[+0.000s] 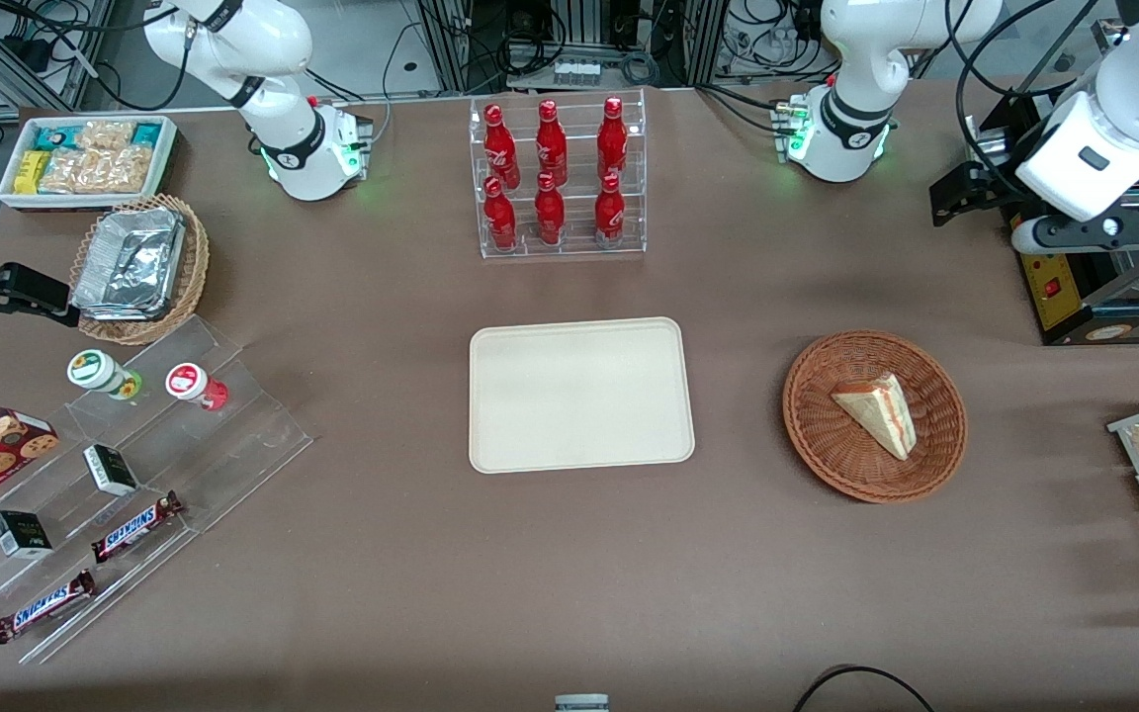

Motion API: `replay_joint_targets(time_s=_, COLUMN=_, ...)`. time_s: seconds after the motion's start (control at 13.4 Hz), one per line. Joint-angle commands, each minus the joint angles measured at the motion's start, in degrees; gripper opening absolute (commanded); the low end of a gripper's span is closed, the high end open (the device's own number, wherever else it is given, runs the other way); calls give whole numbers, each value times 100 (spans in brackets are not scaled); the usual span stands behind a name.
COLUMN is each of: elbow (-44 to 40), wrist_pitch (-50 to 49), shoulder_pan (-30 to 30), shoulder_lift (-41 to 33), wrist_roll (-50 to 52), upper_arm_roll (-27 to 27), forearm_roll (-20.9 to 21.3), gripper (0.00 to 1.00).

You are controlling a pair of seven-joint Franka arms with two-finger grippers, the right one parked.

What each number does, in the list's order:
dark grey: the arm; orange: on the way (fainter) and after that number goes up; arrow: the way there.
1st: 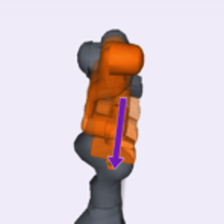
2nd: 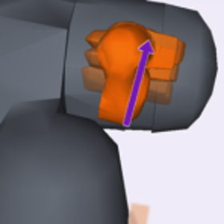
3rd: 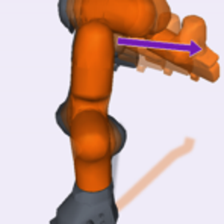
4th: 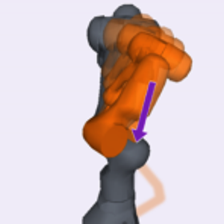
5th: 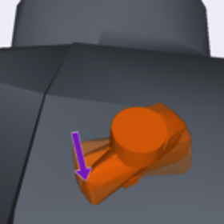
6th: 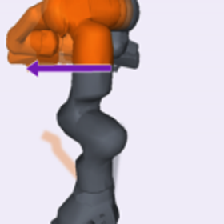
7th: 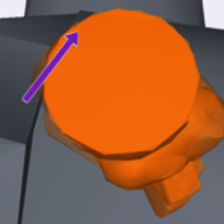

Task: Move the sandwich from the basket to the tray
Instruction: 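Move the left gripper over the wrapped sandwich in the wicker basket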

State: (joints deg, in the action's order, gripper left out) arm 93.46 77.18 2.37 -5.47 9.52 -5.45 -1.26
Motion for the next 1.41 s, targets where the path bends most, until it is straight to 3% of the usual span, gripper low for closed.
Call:
replay_joint_targets(time_s=0.0, elbow=32, wrist_pitch=33, shoulder_pan=0, shoulder_lift=-60, wrist_roll=6, upper_arm_roll=62, forearm_roll=74, gripper=100)
replay_joint_targets(time_s=0.3, elbow=268, wrist_pitch=165, shoulder_pan=0, shoulder_lift=37, wrist_roll=6, upper_arm_roll=62, forearm_roll=65, gripper=100)
replay_joint_targets(time_s=0.97, elbow=1332, wrist_pitch=1825, shoulder_pan=-44, shoulder_lift=791, wrist_roll=68, upper_arm_roll=62, forearm_roll=302, gripper=100)
replay_joint_targets(time_s=1.34, elbow=1674, wrist_pitch=2765, shoulder_pan=-105, shoulder_lift=1171, wrist_roll=1182, upper_arm_roll=80, forearm_roll=311, gripper=100)
